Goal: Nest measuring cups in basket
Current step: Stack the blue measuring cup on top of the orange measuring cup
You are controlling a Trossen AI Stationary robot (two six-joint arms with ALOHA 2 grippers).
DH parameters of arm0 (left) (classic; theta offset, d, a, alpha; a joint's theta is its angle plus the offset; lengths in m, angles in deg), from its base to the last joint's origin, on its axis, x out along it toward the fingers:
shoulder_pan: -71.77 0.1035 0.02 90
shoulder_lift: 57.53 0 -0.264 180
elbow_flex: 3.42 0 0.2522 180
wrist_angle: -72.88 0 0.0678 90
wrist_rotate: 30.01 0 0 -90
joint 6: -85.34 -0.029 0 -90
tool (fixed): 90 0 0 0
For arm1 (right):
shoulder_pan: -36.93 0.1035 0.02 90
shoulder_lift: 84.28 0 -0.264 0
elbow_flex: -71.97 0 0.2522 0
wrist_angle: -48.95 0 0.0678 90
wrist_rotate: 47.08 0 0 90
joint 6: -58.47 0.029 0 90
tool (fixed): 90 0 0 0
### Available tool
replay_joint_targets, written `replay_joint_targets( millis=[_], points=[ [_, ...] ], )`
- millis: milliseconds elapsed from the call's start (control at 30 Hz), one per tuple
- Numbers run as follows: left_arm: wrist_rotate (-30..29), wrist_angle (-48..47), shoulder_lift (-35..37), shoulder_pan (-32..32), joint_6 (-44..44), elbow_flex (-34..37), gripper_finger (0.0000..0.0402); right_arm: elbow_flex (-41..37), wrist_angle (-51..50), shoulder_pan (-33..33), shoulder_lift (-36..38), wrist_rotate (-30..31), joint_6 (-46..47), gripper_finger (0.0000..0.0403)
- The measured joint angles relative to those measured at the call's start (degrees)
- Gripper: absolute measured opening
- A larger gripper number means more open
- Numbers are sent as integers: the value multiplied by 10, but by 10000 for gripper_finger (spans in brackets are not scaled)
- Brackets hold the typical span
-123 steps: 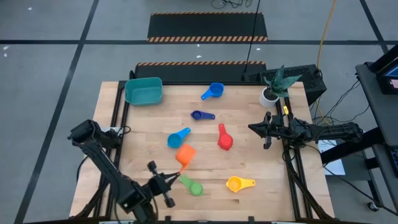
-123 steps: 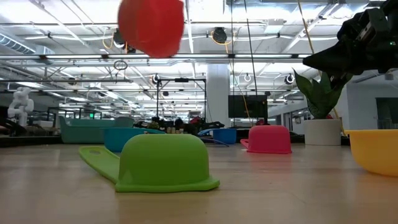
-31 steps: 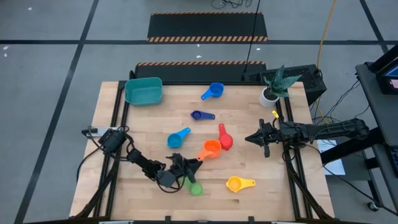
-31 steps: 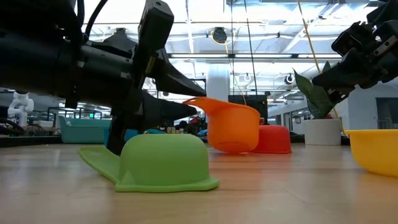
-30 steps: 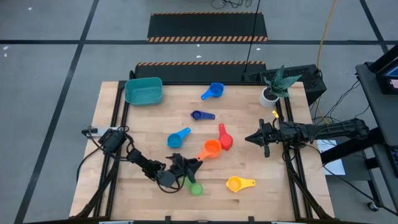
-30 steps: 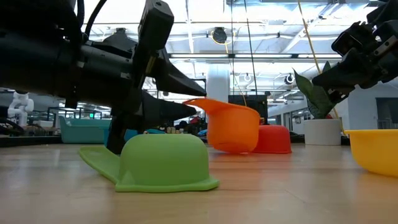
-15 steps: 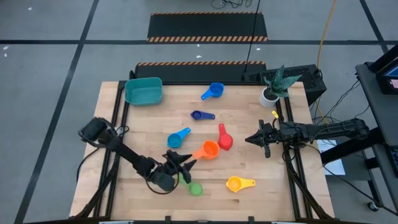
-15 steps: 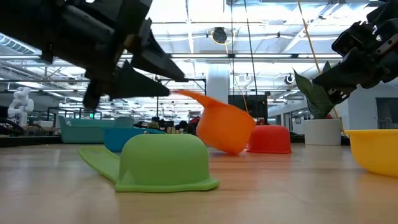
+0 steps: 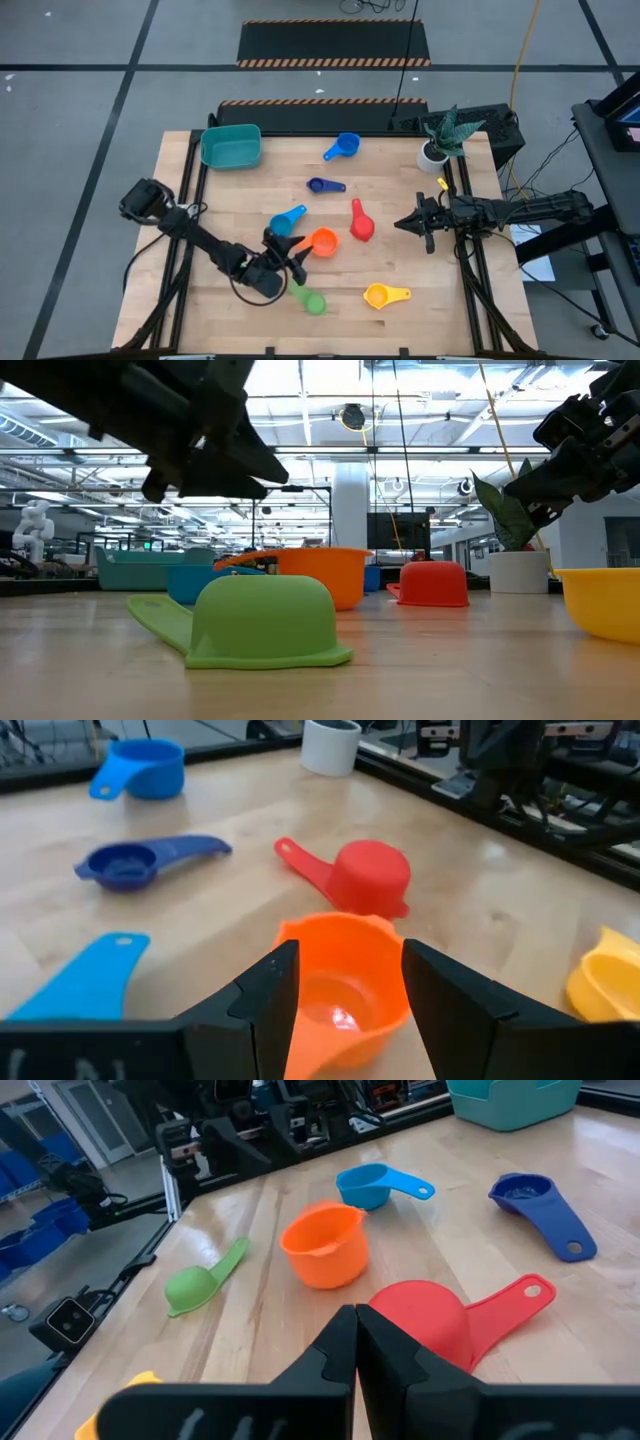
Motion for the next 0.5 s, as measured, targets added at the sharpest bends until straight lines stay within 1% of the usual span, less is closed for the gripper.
replay_joint_targets(
  millis=[100, 167, 267, 367, 500],
  points=[
    [7, 19, 0, 12, -43, 0, 180, 0, 0, 0, 0, 1, 0, 0],
    [24, 35, 0, 17, -84, 0, 180, 0, 0, 0, 0, 2, 0, 0],
    [96, 61, 0, 16, -200, -1, 180, 0, 2, 0, 0, 15, -1, 0],
    [95, 57, 0, 12, -240, -1, 184, 0, 2, 0, 0, 17, -8, 0],
    [90, 51, 0, 25, -268, -1, 213, 0, 2, 0, 0, 17, -15, 0]
  ],
)
